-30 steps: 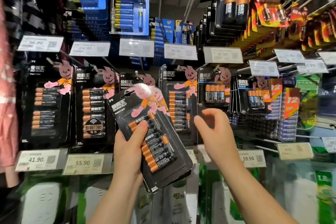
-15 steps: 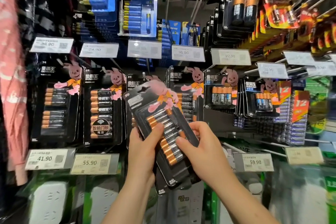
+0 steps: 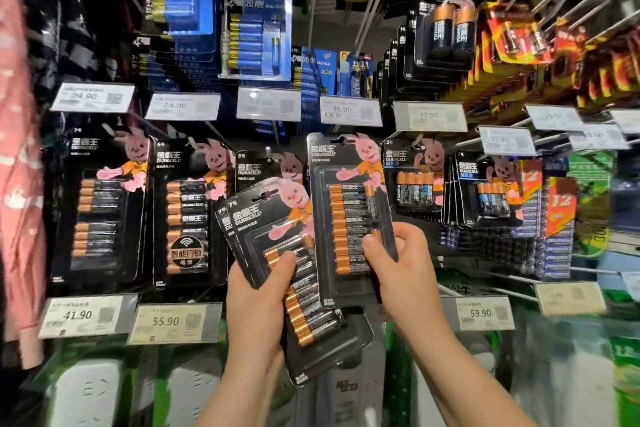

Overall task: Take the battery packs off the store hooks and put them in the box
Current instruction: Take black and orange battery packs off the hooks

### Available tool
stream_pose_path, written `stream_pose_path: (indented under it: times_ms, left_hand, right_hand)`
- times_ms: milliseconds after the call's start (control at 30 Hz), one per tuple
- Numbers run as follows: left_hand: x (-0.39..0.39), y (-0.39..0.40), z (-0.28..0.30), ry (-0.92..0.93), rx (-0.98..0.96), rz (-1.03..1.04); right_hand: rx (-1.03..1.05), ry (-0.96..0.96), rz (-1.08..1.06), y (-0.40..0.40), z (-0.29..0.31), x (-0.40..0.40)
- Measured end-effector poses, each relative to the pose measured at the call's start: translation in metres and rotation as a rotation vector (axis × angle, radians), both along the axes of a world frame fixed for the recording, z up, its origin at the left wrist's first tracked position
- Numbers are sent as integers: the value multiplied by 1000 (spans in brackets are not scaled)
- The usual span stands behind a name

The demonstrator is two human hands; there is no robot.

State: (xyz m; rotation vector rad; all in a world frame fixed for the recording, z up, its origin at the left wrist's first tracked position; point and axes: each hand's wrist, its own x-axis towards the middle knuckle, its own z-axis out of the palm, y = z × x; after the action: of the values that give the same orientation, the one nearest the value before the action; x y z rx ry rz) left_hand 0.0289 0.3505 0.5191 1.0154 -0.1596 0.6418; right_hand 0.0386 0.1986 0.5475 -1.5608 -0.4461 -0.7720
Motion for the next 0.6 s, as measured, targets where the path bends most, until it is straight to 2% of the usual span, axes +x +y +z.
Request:
stream_pose_path:
  times_ms: [200,600]
  left_hand:
    - [1,11,-1,-9,-32,47]
    - [-1,25,-2,-8,-11,143]
  right_hand:
    - [-5,-16,-50,-5,12,14]
    - [-241,157,-95,-4,20,36]
